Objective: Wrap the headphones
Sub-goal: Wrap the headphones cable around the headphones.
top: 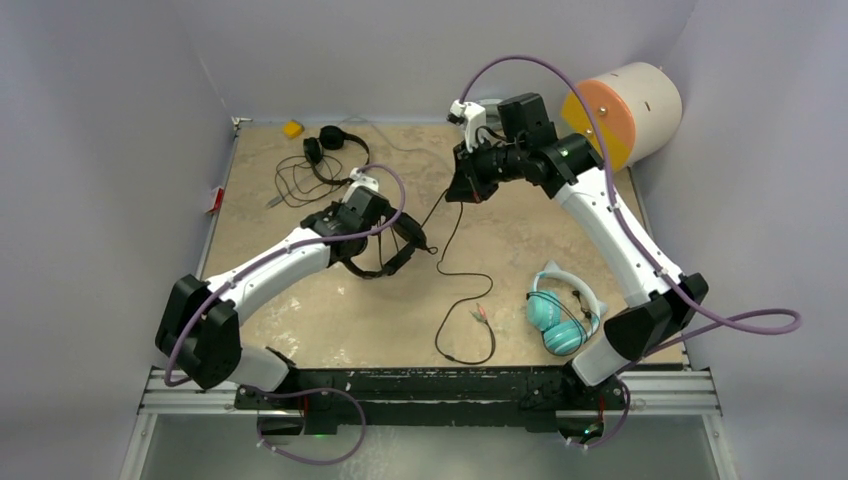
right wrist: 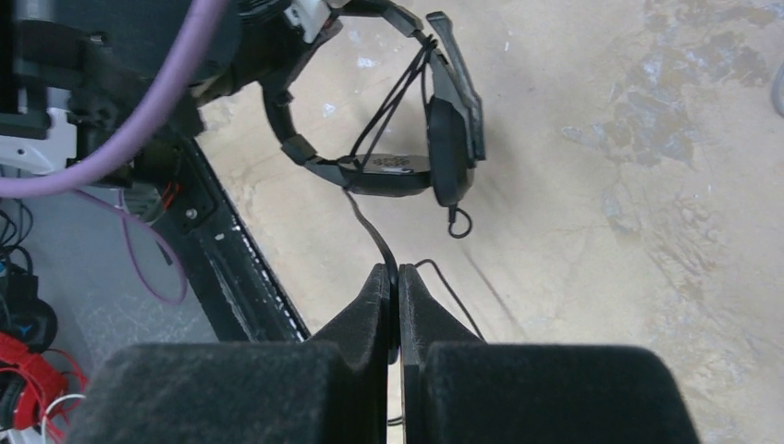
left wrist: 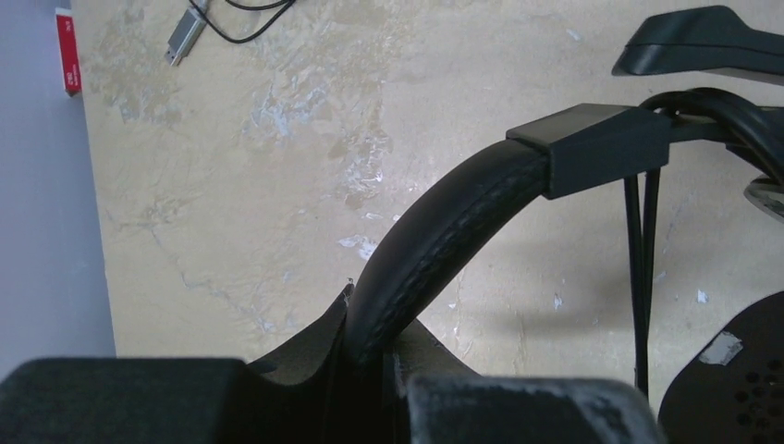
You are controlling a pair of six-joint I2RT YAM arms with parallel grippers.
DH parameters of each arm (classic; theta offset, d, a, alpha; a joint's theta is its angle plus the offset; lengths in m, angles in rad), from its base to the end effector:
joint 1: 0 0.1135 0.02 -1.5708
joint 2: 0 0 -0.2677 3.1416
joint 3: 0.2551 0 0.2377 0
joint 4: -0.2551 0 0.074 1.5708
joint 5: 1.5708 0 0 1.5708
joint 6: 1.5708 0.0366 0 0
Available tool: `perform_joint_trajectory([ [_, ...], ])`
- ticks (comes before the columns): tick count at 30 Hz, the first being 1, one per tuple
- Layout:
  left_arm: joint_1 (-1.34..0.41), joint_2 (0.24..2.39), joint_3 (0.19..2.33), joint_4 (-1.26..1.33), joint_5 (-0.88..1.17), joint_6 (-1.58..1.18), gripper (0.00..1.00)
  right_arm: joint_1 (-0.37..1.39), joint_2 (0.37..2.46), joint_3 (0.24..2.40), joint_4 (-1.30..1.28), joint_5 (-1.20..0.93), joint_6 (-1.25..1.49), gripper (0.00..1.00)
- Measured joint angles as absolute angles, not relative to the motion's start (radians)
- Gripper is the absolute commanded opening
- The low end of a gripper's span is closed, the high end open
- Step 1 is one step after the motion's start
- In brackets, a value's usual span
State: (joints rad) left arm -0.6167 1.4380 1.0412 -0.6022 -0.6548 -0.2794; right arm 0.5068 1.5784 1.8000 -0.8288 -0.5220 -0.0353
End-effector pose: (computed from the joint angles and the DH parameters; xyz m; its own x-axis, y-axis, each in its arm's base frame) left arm 0.2377 -0.1412 0.2586 -0.7118 0.2365 -0.6614 -0.0067 0.9393 0.3430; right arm 0.2710 0.1713 0.4299 -0.4711 -0.2965 -0.8308 -0.7959 0.5490 0.2553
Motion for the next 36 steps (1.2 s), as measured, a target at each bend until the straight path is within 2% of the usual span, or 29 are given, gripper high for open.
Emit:
perform_joint_trajectory([
  [3,-0.617,1.411,1.031,-0.598,-0.615,-0.245,0.0,0.505,1.593,1.8,-0.825,-0.504,-0.048,0.0],
  [10,-0.617,1.302,0.96,-0.577,-0.362,-0.113,0.0,0.503,1.67,1.8,-0.789,-0.459,-0.096,0.0],
  [17,-0.616,1.218,0.927,-0.52,-0.29,-0.056,0.0,0.504,1.689,1.839,-0.802,-0.438,-0.126,0.01],
  [27,-0.616,1.165,0.906,-0.455,-0.009,0.015,0.0,0.511,1.782,1.945,-0.826,-0.487,-0.135,0.02],
  [36,-0.616,1.108,0.879,-0.442,0.13,0.061,0.0,0.516,1.898,1.947,-0.828,-0.54,-0.126,0.04],
])
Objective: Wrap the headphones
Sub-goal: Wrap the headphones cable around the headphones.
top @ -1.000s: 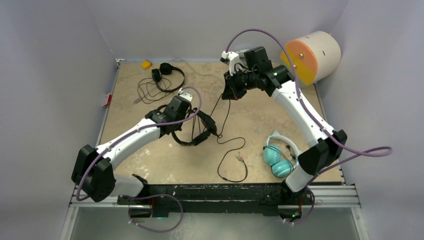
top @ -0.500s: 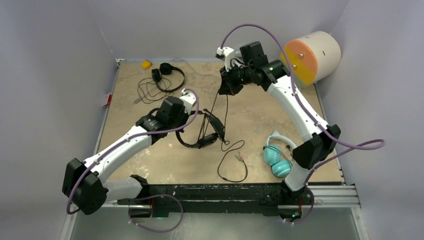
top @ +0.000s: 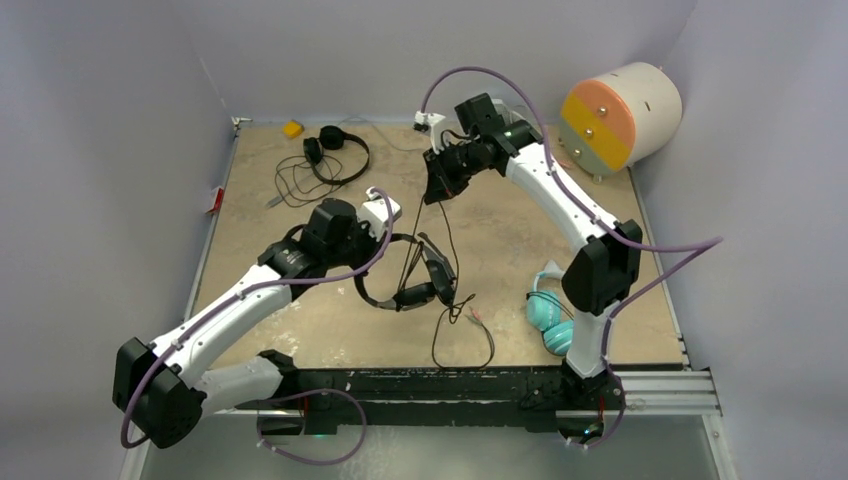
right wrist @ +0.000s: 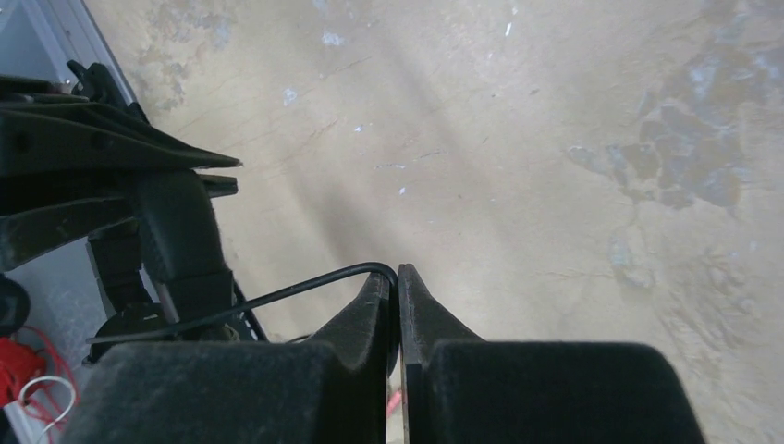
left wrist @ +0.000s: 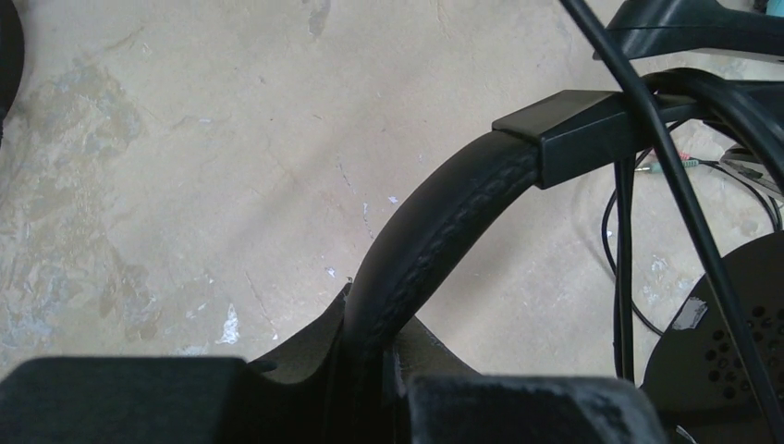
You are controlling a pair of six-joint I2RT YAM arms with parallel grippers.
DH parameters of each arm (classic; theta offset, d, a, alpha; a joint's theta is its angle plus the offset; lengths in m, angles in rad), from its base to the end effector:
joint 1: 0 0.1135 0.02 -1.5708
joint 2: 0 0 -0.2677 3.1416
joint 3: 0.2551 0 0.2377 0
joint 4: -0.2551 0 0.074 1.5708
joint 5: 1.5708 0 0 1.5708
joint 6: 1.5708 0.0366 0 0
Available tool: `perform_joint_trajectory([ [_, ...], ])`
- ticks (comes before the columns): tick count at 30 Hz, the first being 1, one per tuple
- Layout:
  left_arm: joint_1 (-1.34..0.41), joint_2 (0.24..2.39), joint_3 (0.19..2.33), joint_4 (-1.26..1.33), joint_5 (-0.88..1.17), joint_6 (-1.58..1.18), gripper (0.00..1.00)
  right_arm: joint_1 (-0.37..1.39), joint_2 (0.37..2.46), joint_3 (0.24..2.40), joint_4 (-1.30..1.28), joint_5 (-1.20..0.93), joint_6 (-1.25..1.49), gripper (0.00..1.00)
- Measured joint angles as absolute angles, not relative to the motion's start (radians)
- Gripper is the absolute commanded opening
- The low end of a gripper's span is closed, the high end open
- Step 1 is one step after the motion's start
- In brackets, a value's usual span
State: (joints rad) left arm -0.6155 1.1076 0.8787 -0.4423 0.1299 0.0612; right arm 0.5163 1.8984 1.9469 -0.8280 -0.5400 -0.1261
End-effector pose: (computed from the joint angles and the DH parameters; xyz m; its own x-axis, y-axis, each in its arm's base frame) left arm 0.1805 -0.1334 0.2906 -0.4668 0.4043 -0.7865 0.6852 0.7277 -0.0325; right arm 0.3455 0.2177 0.3639 -0.5132 -0.4154 -0.7511 -0.8124 0.5173 0.2691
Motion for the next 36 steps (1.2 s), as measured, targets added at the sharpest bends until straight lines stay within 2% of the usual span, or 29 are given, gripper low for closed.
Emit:
perform_joint_trajectory([
  [7,-0.616,1.083,0.873,-0.454,0.138,0.064,0.0,0.517,1.94,1.917,-0.811,-0.593,-0.108,0.13],
  [13,-0.616,1.035,0.873,-0.489,0.133,0.061,0.0,0.514,1.909,1.753,-0.721,-0.61,-0.081,0.16],
  [19,-0.618,0.965,0.873,-0.496,0.123,0.027,0.0,0.505,1.902,1.623,-0.624,-0.648,-0.045,0.27],
  [32,-0.624,0.969,0.958,-0.529,0.031,-0.137,0.0,0.496,1.792,1.361,-0.403,-0.725,0.045,0.35],
  [36,-0.624,0.982,0.996,-0.553,-0.038,-0.193,0.0,0.496,1.792,1.298,-0.34,-0.74,0.073,0.45],
])
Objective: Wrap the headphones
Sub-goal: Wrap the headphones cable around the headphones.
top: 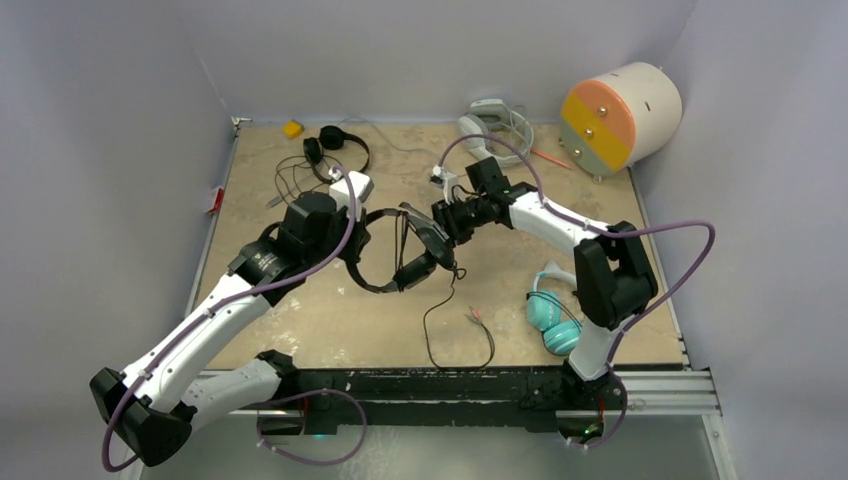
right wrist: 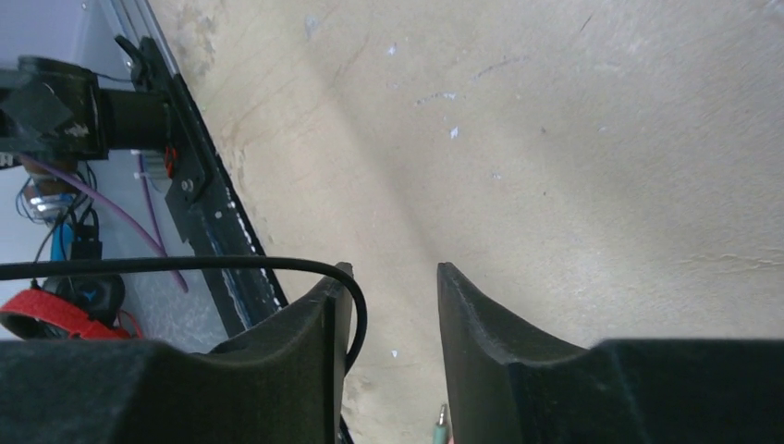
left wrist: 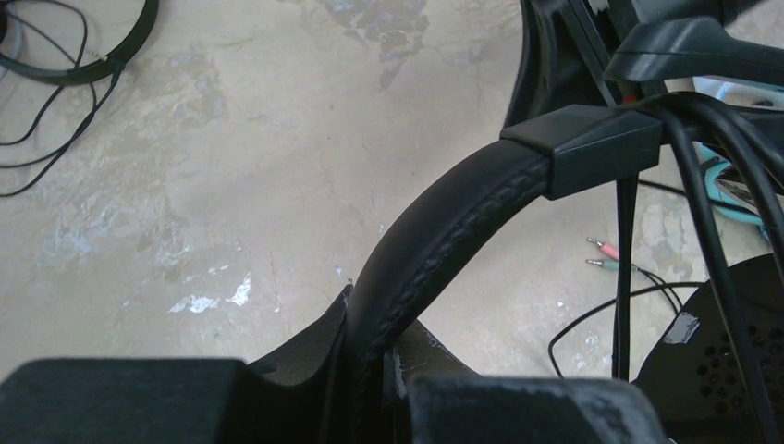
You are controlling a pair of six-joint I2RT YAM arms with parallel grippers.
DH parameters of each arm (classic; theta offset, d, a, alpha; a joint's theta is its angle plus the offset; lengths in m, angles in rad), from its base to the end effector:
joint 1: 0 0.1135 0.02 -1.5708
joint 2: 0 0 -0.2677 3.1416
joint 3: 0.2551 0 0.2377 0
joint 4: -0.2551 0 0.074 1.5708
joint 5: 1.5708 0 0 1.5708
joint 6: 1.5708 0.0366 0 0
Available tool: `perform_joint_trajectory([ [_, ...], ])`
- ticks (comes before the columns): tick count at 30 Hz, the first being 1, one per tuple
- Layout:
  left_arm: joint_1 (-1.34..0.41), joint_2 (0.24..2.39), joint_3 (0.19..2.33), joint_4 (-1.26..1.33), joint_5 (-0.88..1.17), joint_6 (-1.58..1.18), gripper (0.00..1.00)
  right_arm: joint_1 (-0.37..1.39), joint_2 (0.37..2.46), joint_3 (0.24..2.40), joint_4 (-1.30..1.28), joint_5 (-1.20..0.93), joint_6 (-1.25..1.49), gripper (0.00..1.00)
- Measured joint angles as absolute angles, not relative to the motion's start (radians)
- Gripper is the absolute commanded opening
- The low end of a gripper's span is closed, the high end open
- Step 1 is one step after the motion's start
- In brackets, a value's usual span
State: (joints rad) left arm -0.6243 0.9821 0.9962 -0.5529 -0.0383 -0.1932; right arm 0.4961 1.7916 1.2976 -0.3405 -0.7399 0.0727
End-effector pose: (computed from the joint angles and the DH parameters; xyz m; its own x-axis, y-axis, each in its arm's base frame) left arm 0.1594 -0.1131 0.3426 -0.5156 0.1350 -0.8461 0.4671 0.8721 -0.1455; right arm 0.3202 0.2014 0.2436 -0.7044 -0.3202 -0.6335 -0.7004 0.4585 0.5470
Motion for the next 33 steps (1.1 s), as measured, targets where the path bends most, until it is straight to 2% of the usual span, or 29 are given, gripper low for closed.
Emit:
perform_joint_trajectory([
  [13,-0.611,1.016,1.069,-0.592,-0.165,-0.302,0.0,0.492,1.628,1.126,-0.213,-0.775,0.134,0.58],
  [21,-0.55,1.096,1.149,-0.61,-0.138,-0.405,0.0,0.51,1.557,0.945,-0.067,-0.807,0.217,0.59],
  [33,-0.433,1.158,1.215,-0.662,-0.033,-0.498,0.0,0.62,1.46,0.854,0.07,-0.752,0.244,0.63],
])
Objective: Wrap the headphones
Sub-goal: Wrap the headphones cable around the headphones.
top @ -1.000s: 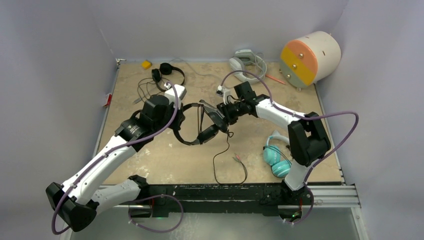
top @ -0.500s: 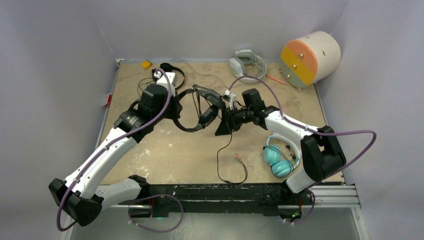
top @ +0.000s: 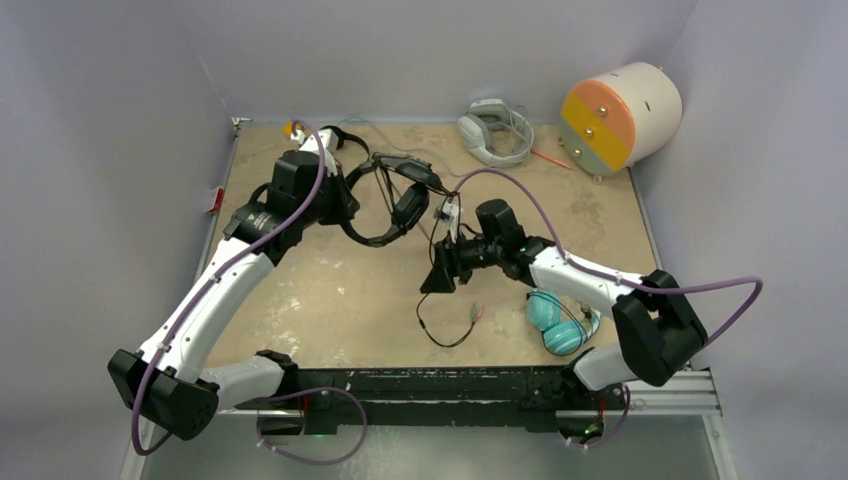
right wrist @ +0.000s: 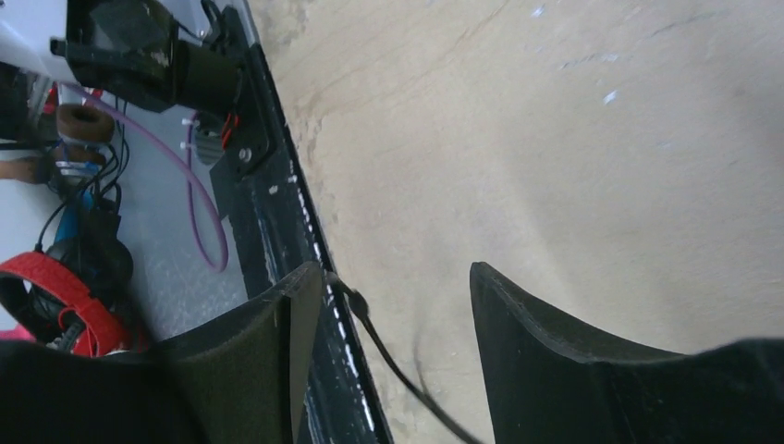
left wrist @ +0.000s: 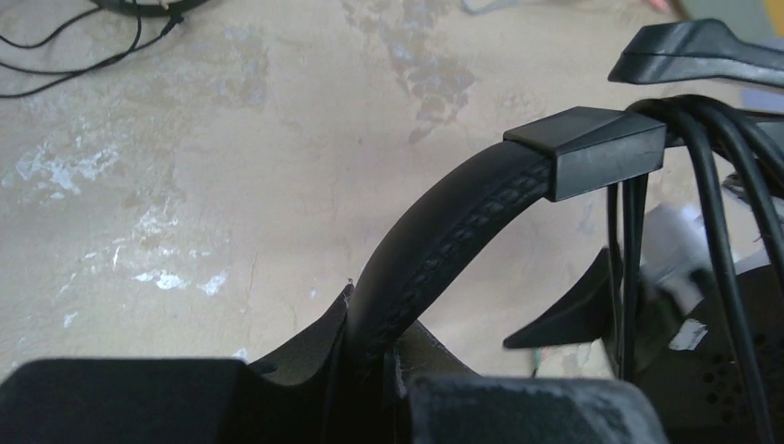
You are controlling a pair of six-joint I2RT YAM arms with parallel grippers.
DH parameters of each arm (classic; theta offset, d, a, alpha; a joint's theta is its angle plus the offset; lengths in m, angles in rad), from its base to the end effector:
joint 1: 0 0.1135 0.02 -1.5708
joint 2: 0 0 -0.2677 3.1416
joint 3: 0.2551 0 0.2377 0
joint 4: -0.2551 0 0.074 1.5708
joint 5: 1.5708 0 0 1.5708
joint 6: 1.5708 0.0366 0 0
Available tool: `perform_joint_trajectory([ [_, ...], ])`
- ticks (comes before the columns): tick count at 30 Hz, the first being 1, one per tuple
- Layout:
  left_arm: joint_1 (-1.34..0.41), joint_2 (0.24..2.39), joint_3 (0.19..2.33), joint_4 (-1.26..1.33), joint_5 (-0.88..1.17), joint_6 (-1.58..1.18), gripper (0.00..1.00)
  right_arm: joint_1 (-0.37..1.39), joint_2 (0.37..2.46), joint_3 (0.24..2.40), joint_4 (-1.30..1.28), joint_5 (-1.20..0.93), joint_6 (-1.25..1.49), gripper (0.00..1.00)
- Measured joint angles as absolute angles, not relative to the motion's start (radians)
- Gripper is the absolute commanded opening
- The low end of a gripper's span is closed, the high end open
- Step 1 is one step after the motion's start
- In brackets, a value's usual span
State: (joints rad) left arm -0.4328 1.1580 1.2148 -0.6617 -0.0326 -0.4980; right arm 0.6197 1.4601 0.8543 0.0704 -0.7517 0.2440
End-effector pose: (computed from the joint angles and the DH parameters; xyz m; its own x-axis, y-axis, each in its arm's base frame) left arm 0.2091 -0.0953 0.3688 -0.6422 -0.2292 -0.7315 0.1003 0.9209 -0.3766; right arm 0.2299 0.1948 0.2465 -0.6210 -0.2263 -0.7504 -0.7753 0.3177 0.5459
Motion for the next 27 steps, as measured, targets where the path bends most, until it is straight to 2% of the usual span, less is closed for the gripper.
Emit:
perform_joint_trajectory([
  [5,-0.424,1.159,1.229,-0.638,-0.023,-0.514,0.0,0.639,1.408,0.734,0.179,-0.75,0.29,0.65],
  [10,-0.419,1.159,1.229,-0.632,-0.022,-0.524,0.0,0.653,1.363,0.716,0.233,-0.721,0.294,0.66],
  [15,-0.419,1.158,1.235,-0.63,-0.011,-0.52,0.0,0.667,1.312,0.686,0.268,-0.676,0.287,0.76],
  [20,-0.418,1.151,1.238,-0.63,-0.01,-0.489,0.0,0.666,1.286,0.686,0.215,-0.551,0.286,0.79],
  [27,-0.418,1.078,1.222,-0.607,0.006,-0.403,0.0,0.587,1.287,0.693,0.119,-0.349,0.392,0.77],
])
